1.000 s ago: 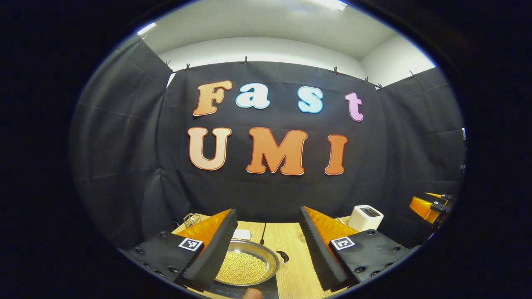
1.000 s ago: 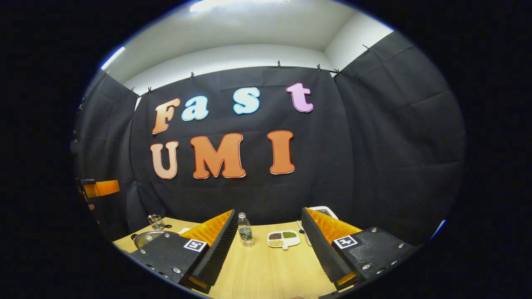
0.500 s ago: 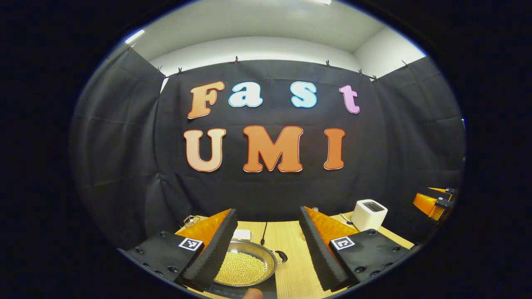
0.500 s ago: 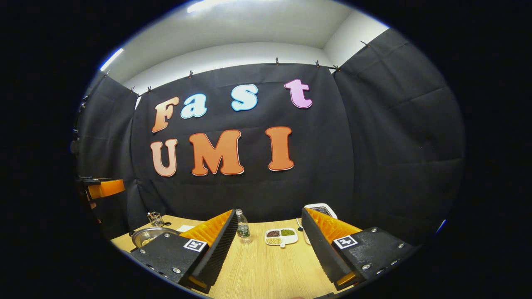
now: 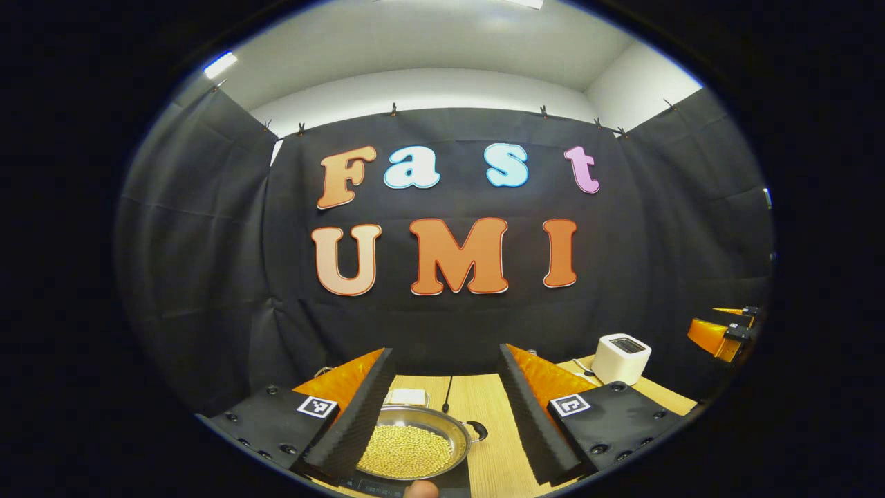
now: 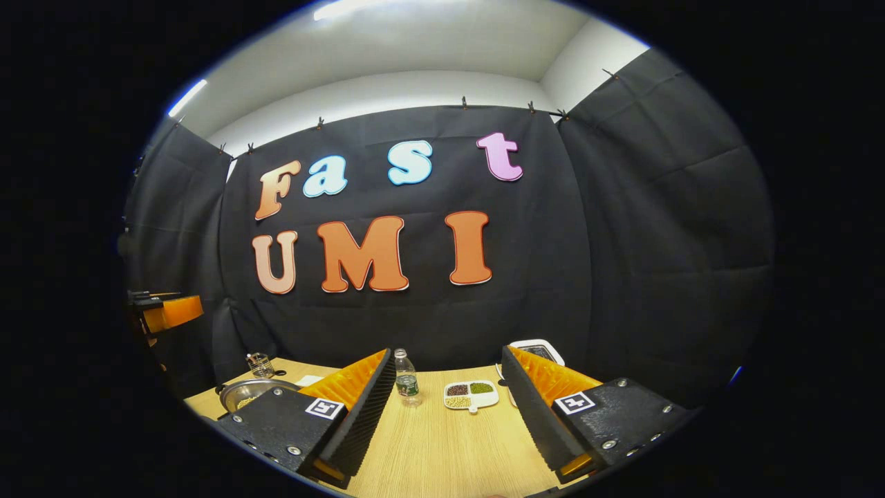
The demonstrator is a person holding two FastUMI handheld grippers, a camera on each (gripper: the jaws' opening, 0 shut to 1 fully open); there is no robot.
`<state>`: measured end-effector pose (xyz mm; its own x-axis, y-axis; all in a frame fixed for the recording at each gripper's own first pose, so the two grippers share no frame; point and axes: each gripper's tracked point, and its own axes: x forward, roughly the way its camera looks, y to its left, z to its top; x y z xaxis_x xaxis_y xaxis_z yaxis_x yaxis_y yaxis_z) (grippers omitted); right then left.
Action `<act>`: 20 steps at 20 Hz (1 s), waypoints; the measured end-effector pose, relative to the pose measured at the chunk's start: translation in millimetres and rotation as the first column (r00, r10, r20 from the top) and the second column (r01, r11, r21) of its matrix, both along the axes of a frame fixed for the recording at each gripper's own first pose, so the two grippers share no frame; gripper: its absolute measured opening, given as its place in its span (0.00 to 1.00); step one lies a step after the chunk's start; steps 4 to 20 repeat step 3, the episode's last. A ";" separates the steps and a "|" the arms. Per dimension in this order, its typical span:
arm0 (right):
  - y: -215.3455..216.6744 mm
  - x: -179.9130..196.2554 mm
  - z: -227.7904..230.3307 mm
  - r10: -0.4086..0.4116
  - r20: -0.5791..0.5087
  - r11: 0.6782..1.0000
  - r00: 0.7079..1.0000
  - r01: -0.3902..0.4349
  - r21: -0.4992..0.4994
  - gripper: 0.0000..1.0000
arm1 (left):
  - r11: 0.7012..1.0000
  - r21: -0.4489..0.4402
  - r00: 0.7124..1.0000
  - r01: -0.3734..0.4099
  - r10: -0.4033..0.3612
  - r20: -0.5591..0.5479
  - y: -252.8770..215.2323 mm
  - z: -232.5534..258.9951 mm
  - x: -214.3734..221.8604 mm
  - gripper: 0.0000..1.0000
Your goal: First push the handle of the pot to place it horizontally, then grasp the pot with both hands and set it on the induction cooktop.
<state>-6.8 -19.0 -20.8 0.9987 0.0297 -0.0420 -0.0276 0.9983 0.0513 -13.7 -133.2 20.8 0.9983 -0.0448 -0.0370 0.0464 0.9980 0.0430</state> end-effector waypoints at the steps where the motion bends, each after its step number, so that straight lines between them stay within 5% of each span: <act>1: 1.1 -1.0 1.1 0.001 0.002 1.000 1.000 -0.001 -0.002 0.95 | 1.000 0.000 1.000 -0.004 0.004 0.002 2.9 0.6 -1.7 0.95; 20: 4.4 -2.9 2.7 0.000 0.004 1.000 1.000 0.000 -0.007 0.95 | 1.000 -0.004 1.000 -0.008 0.008 0.003 6.2 -1.3 -2.6 0.96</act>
